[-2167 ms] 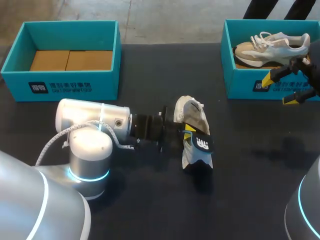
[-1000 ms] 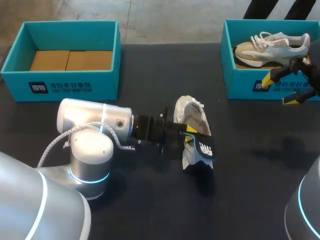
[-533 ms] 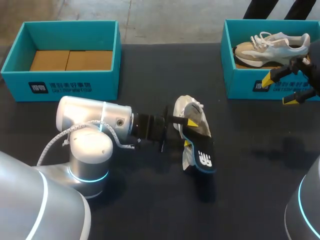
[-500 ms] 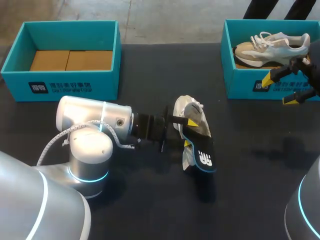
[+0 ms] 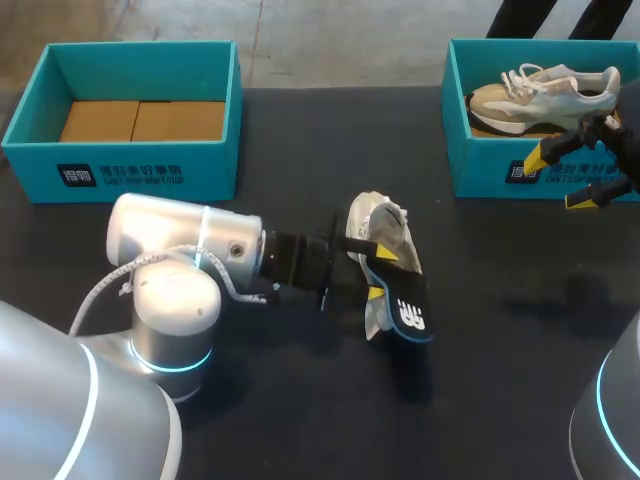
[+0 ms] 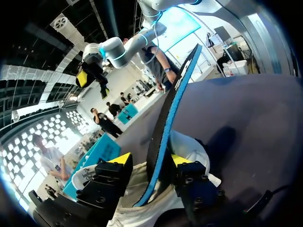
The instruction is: Take the shoe out of the shoebox, open the shoe tongue, remove and reinsert the insole, then place the shoe into the shoebox
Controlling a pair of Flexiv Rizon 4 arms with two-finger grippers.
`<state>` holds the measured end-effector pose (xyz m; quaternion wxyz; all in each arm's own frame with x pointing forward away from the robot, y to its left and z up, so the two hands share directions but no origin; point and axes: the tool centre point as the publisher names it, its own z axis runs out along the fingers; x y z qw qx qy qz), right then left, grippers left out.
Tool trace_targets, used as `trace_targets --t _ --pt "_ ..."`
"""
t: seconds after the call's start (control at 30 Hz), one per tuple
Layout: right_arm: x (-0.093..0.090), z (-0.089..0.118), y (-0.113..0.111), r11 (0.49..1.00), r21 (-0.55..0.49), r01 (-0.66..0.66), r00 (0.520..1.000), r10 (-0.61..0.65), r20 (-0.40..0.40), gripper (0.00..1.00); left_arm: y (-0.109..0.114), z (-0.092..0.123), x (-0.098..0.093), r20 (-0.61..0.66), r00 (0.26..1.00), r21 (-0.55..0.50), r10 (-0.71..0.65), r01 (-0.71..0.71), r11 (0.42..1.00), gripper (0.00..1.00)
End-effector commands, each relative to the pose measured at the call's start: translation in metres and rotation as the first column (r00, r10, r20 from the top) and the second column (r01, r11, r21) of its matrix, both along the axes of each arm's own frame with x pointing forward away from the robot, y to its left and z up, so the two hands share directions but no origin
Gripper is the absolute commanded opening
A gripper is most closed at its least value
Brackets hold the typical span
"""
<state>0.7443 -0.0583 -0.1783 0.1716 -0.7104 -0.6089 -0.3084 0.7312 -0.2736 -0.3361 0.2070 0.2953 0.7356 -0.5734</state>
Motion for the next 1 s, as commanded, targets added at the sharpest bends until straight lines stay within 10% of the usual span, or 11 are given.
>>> trace_targets --t 0.03,0.43,0.57,1.0 --pt "0.0 0.0 0.001 1.0 -0.003 0.002 1.0 -0.002 -0.001 1.0 0.004 0.005 -0.007 0.007 1.0 0.0 0.008 -0.008 1.0 0.48" --pt "0.0 0.0 0.001 1.0 -0.003 0.002 1.0 -0.002 -0.001 1.0 0.003 0.01 -0.015 0.033 0.999 0.052 -0.019 0.017 0.998 0.35" --pt "0.0 0.0 0.001 1.0 -0.003 0.002 1.0 -0.002 -0.001 1.0 0.003 0.007 -0.015 0.033 0.999 0.064 -0.013 0.011 0.998 0.0" --pt "0.0 0.0 0.001 1.0 -0.003 0.002 1.0 -0.002 -0.001 1.0 0.007 -0.001 -0.021 0.001 0.997 -0.053 0.071 -0.071 0.996 0.0"
